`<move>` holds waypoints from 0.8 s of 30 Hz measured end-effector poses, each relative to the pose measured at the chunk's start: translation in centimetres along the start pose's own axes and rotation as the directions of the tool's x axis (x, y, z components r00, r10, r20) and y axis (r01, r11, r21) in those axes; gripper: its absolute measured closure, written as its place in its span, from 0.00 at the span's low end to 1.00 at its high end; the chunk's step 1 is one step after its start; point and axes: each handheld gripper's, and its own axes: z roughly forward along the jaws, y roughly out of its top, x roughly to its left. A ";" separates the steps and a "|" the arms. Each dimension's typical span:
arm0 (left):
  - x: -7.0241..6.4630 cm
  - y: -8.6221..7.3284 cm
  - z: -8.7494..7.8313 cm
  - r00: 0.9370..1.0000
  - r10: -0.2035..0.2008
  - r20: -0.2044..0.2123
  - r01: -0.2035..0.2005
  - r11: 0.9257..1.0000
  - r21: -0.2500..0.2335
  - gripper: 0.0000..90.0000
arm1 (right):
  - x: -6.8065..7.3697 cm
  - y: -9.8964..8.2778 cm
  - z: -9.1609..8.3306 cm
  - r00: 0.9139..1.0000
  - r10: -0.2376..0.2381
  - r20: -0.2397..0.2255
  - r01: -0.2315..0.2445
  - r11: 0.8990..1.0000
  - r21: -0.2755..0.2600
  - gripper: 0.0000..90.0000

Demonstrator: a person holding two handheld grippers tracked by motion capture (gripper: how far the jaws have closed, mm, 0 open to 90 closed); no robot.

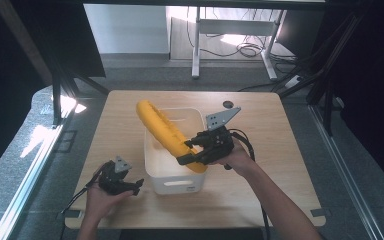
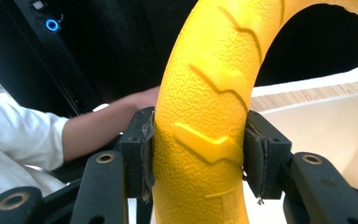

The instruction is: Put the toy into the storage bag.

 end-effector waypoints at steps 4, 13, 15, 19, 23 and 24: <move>0.0 0.0 0.0 1.000 0.005 0.001 -0.005 1.000 0.003 0.15 | -0.6 -0.8 -0.2 1.000 0.024 0.013 -0.024 1.000 -0.017 0.55; -0.1 0.0 0.1 1.000 0.005 0.001 -0.005 1.000 0.005 0.15 | -1.0 -1.4 -0.4 0.999 0.017 0.031 -0.016 1.000 -0.026 0.53; 0.0 0.0 0.1 1.000 0.005 0.001 -0.005 1.000 0.005 0.15 | -1.0 -1.4 -0.5 0.999 0.009 0.040 -0.007 1.000 -0.027 0.52; 0.0 0.0 0.0 1.000 0.003 0.001 -0.003 1.000 0.001 0.15 | -0.6 -1.3 -0.9 0.997 0.008 0.076 -0.005 0.999 -0.039 0.44; 0.0 0.0 0.0 1.000 0.003 0.001 -0.003 1.000 -0.001 0.15 | -0.4 -1.6 -1.9 0.994 0.037 0.101 -0.031 0.997 -0.065 0.39; 0.0 0.0 0.0 1.000 0.003 0.001 -0.003 1.000 -0.001 0.15 | -0.1 -2.0 -2.6 0.991 0.031 0.129 -0.020 0.996 -0.083 0.39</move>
